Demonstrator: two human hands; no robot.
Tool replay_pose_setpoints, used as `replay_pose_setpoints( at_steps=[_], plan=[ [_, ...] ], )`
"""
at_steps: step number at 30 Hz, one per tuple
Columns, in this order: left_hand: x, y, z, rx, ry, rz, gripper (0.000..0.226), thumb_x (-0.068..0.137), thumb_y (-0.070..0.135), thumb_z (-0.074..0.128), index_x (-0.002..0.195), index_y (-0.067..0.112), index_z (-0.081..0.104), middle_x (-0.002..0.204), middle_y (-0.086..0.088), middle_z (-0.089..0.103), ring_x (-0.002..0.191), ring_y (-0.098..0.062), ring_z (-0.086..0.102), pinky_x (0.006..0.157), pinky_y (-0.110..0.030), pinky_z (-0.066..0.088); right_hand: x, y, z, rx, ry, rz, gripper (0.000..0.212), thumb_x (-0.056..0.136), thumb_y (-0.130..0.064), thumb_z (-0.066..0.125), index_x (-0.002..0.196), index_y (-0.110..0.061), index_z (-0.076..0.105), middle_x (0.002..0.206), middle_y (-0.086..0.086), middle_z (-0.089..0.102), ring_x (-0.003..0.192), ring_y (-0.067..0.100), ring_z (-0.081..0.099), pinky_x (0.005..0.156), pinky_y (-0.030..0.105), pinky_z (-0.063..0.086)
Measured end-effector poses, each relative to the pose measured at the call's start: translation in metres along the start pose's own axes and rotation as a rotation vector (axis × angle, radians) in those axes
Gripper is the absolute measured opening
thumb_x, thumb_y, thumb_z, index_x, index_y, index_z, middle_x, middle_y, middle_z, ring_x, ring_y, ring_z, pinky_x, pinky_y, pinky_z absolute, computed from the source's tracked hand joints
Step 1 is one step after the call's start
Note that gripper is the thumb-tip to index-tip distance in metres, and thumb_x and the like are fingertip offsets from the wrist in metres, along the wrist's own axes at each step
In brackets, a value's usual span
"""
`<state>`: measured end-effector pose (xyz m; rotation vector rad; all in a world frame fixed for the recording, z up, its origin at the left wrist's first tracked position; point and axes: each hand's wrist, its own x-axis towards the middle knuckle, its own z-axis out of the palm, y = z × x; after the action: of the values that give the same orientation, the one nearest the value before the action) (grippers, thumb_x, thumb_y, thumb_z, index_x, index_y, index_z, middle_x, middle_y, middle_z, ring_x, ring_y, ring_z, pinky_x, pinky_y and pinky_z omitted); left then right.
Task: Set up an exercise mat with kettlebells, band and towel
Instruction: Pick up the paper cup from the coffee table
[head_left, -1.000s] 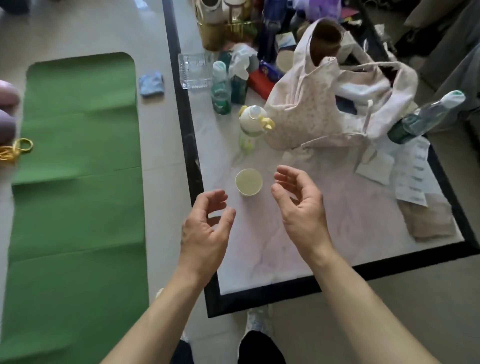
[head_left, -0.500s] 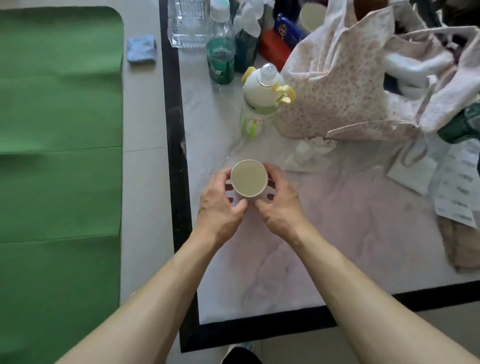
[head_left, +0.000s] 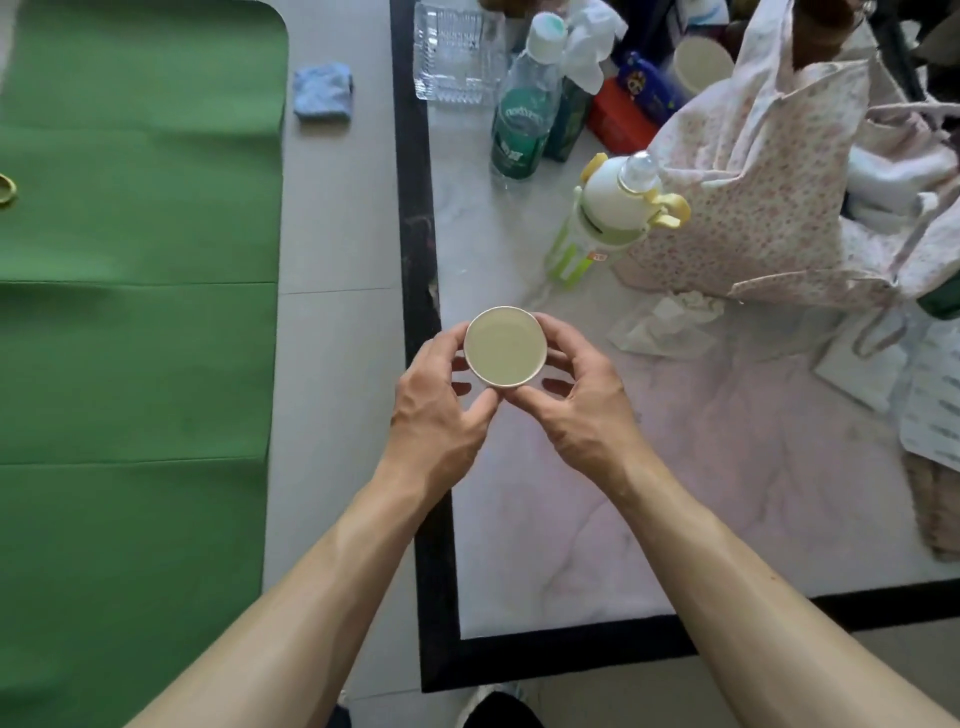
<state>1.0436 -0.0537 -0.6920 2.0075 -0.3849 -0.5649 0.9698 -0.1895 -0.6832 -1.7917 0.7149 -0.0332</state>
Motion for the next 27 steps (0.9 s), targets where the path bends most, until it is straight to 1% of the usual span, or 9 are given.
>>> replay_pose_setpoints(
  at_steps=[4, 7, 9, 12, 15, 17, 21, 23, 27],
  plan=[
    [-0.001, 0.012, -0.067, 0.011, 0.026, 0.061, 0.060, 0.085, 0.005, 0.074, 0.140, 0.018, 0.055, 0.127, -0.001, 0.065, 0.105, -0.009, 0.067, 0.095, -0.024, 0.056, -0.004, -0.053, 0.035, -0.011, 0.000, -0.065, 0.068, 0.080, -0.028, 0.085, 0.141, -0.029, 0.054, 0.135, -0.014, 0.063, 0.119, 0.001, 0.060, 0.097, 0.025, 0.052],
    [0.000, 0.025, -0.132, 0.005, 0.042, 0.116, 0.060, 0.085, 0.006, 0.074, 0.141, 0.017, 0.055, 0.129, 0.001, 0.065, 0.106, -0.005, 0.067, 0.096, -0.027, 0.057, -0.006, -0.105, 0.067, 0.021, -0.004, -0.121, 0.067, 0.080, -0.027, 0.085, 0.140, -0.029, 0.056, 0.132, -0.016, 0.064, 0.116, -0.002, 0.061, 0.095, 0.023, 0.052],
    [0.000, 0.033, -0.160, -0.006, 0.047, 0.131, 0.062, 0.085, 0.008, 0.075, 0.142, 0.018, 0.054, 0.131, 0.003, 0.064, 0.108, -0.005, 0.067, 0.097, -0.029, 0.057, -0.004, -0.128, 0.080, 0.040, -0.018, -0.144, 0.066, 0.080, -0.027, 0.086, 0.140, -0.030, 0.056, 0.131, -0.016, 0.065, 0.116, -0.001, 0.062, 0.099, 0.028, 0.054],
    [0.004, 0.041, -0.215, -0.027, 0.059, 0.154, 0.061, 0.084, 0.011, 0.079, 0.140, 0.019, 0.055, 0.129, 0.005, 0.066, 0.108, -0.005, 0.068, 0.096, -0.027, 0.058, 0.001, -0.166, 0.108, 0.064, -0.019, -0.185, 0.068, 0.078, -0.031, 0.087, 0.139, -0.029, 0.057, 0.130, -0.010, 0.068, 0.118, 0.011, 0.065, 0.102, 0.044, 0.054],
    [0.010, 0.044, -0.261, -0.032, 0.093, 0.194, 0.059, 0.084, 0.011, 0.080, 0.137, 0.021, 0.056, 0.125, 0.006, 0.067, 0.108, -0.004, 0.067, 0.095, -0.023, 0.057, 0.009, -0.200, 0.136, 0.081, -0.050, -0.230, 0.071, 0.076, -0.038, 0.084, 0.140, -0.031, 0.055, 0.132, -0.007, 0.067, 0.117, 0.016, 0.067, 0.100, 0.049, 0.055],
    [0.016, 0.044, -0.280, -0.019, 0.117, 0.203, 0.059, 0.084, 0.010, 0.080, 0.137, 0.019, 0.056, 0.126, 0.003, 0.066, 0.110, -0.005, 0.066, 0.095, -0.021, 0.056, 0.017, -0.215, 0.150, 0.090, -0.060, -0.250, 0.072, 0.076, -0.038, 0.085, 0.142, -0.029, 0.054, 0.134, -0.006, 0.066, 0.118, 0.017, 0.066, 0.101, 0.048, 0.055],
    [0.032, 0.038, -0.303, -0.080, 0.150, 0.192, 0.060, 0.084, 0.003, 0.077, 0.138, 0.017, 0.054, 0.130, -0.002, 0.061, 0.116, -0.010, 0.064, 0.096, -0.020, 0.056, 0.037, -0.233, 0.172, 0.151, -0.079, -0.253, 0.069, 0.080, -0.019, 0.086, 0.141, -0.021, 0.055, 0.135, 0.001, 0.064, 0.120, 0.017, 0.065, 0.105, 0.043, 0.054],
    [0.045, 0.035, -0.310, -0.091, 0.161, 0.174, 0.059, 0.084, 0.002, 0.076, 0.137, 0.017, 0.055, 0.129, -0.002, 0.061, 0.116, -0.010, 0.064, 0.096, -0.020, 0.055, 0.051, -0.238, 0.180, 0.167, -0.098, -0.236, 0.068, 0.080, -0.017, 0.086, 0.141, -0.020, 0.056, 0.136, 0.001, 0.063, 0.121, 0.017, 0.065, 0.106, 0.043, 0.053],
    [0.081, 0.033, -0.319, -0.106, 0.160, 0.134, 0.058, 0.084, 0.002, 0.077, 0.136, 0.017, 0.056, 0.128, -0.002, 0.062, 0.117, -0.009, 0.064, 0.096, -0.021, 0.055, 0.089, -0.243, 0.190, 0.213, -0.115, -0.188, 0.069, 0.079, -0.019, 0.086, 0.141, -0.022, 0.055, 0.137, 0.003, 0.063, 0.125, 0.021, 0.063, 0.107, 0.047, 0.052]
  ],
)
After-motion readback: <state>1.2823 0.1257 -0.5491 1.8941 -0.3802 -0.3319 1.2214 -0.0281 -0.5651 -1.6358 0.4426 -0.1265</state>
